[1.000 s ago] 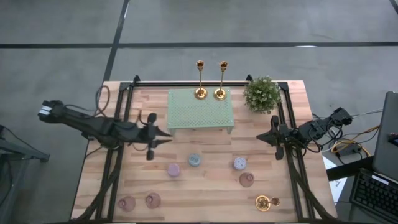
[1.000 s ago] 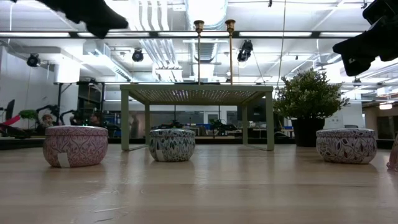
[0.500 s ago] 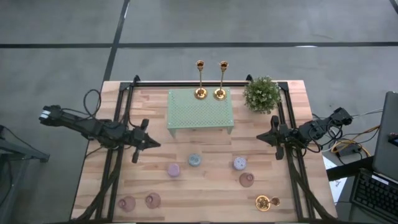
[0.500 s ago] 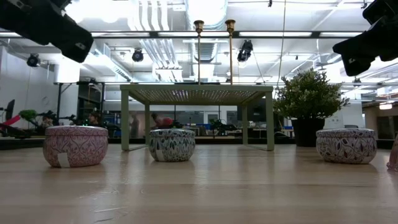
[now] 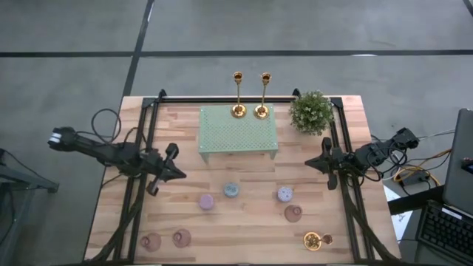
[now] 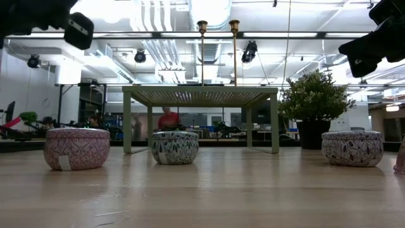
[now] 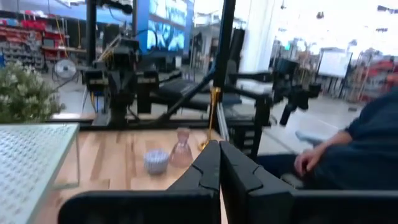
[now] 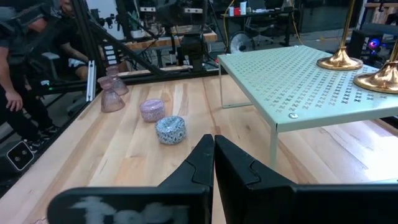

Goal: Pick & Place candle stick holders
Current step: Put the gold candle holder on the shelf

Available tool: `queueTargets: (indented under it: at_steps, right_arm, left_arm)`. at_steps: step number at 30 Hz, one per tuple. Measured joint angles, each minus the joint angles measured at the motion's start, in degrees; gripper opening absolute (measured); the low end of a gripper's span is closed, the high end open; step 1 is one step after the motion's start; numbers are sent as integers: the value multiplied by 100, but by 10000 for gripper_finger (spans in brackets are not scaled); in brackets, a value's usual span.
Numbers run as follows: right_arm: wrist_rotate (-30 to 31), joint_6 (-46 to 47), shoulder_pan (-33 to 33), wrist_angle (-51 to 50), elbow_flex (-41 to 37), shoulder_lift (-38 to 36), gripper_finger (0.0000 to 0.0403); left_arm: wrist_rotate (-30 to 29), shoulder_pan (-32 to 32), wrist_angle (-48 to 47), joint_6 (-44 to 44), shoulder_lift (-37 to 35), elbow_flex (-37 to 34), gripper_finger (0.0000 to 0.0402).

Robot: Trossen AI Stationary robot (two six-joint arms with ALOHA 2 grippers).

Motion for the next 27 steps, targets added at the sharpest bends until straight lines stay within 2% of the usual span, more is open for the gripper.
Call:
queueTargets:
  at_steps: [11,19,27]
  right_arm:
    - [0,-2,0,0,0,0,8]
    - [0,0,-3,-4,0,0,8]
    - [0,-2,-2,-2,0,0,8]
  left_arm:
    - [135,1,469,160,1878,723,31]
    - [133,1,499,270,3176,1453,75]
    - [138,1,512,405,4175,2114,118]
